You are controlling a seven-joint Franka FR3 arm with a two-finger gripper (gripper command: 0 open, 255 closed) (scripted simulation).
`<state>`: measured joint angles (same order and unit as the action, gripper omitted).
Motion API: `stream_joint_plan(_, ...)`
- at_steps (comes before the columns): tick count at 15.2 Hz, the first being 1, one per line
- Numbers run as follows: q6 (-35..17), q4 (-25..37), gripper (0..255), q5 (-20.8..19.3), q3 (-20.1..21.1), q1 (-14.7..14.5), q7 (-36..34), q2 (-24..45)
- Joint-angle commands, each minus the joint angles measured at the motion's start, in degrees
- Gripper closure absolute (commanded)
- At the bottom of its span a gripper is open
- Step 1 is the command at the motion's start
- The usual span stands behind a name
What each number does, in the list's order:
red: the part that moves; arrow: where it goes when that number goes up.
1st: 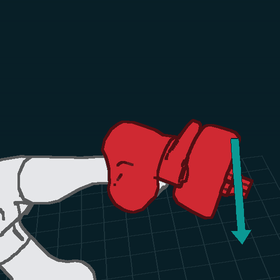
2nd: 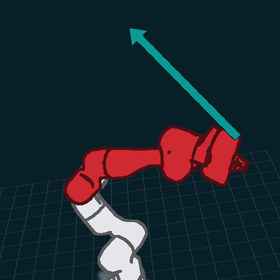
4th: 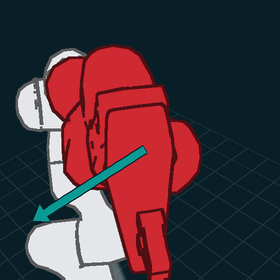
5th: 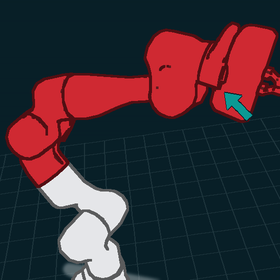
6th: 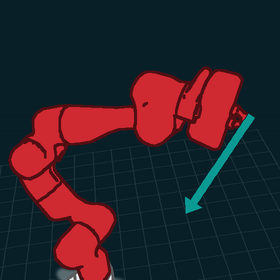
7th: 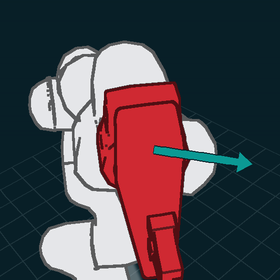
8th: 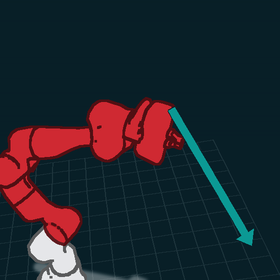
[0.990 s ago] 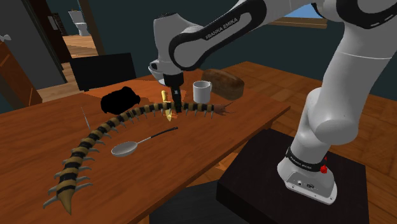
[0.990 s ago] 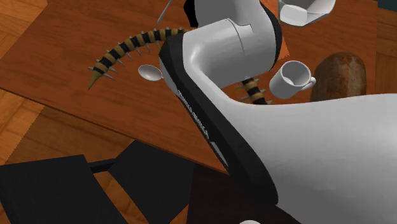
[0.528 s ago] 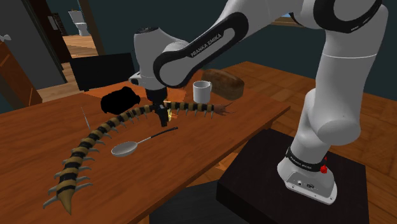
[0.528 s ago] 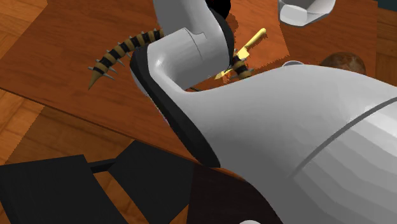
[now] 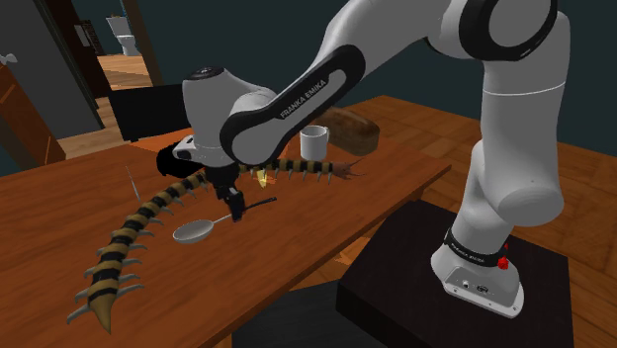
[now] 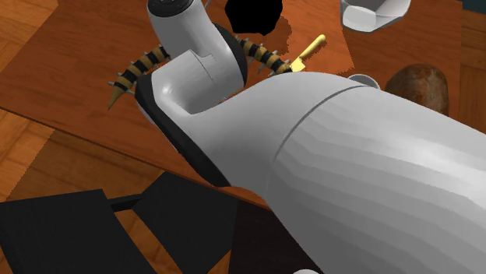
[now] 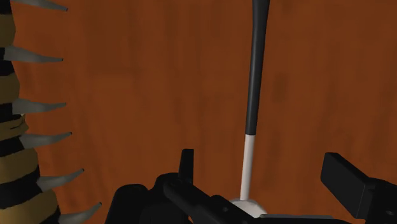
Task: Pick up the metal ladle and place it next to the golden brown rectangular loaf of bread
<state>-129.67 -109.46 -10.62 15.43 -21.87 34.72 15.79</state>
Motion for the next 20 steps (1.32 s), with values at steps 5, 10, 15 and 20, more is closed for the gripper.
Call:
stream_joint_plan(5,-3.34,-0.63,0,-1.25,-0.47,-0.23,-0.61,2.77)
stream_joint_plan(10,-3.34,-0.63,0,-1.25,-0.47,-0.23,-0.61,2.77)
stream_joint_plan(15,-3.33,-0.63,255,-1.25,-0.47,-0.23,-0.60,2.76)
stream_joint_plan(20,-3.33,-0.63,255,-1.25,-0.47,-0.23,-0.61,2.76)
